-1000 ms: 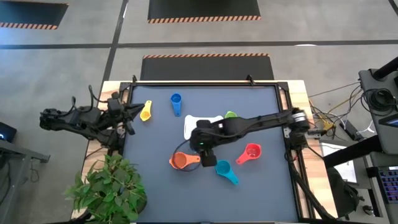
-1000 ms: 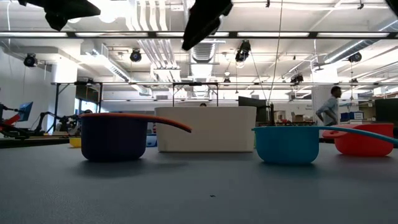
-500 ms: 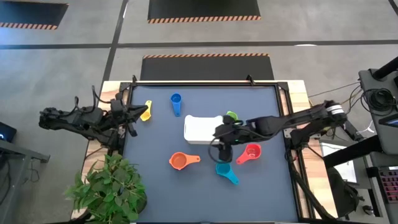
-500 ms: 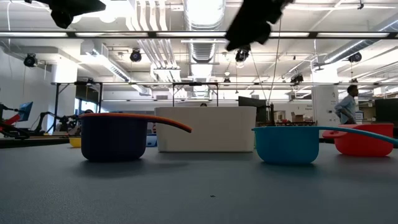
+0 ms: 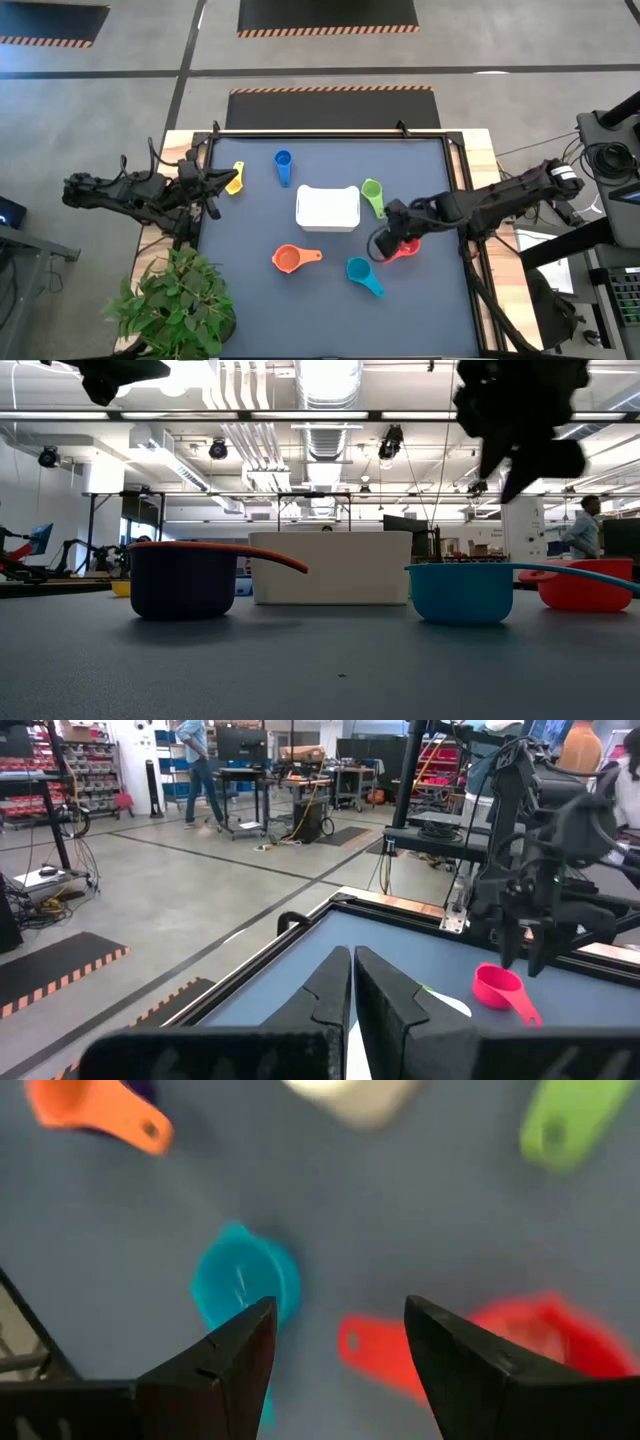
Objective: Nest measuring cups in basket
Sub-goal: Stack the red measuring cup on the orange measuring cup
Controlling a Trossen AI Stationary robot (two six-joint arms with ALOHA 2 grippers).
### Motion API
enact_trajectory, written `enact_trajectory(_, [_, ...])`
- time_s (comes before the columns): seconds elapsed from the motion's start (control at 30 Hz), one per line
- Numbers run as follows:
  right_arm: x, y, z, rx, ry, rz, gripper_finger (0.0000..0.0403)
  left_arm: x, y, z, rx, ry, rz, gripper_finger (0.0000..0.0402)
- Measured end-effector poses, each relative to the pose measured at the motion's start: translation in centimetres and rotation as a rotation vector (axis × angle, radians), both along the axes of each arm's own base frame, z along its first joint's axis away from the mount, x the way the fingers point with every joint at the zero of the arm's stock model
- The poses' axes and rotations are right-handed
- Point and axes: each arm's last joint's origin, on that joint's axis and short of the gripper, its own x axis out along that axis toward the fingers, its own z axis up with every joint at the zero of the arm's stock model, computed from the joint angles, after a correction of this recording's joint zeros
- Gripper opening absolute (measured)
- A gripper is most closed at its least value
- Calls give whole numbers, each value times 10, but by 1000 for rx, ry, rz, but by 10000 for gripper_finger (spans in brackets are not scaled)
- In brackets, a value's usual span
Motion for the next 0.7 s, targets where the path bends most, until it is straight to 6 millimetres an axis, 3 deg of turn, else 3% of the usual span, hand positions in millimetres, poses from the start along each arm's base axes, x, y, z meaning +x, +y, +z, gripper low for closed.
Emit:
enact_trajectory(0.33, [-13, 11, -14, 60, 275, -214, 208, 0, 0, 1, 22, 3, 0, 0])
enact_trajectory(0.7, [16, 3, -32, -36, 443, -190, 208, 0, 0, 4, 61, -5, -2, 0])
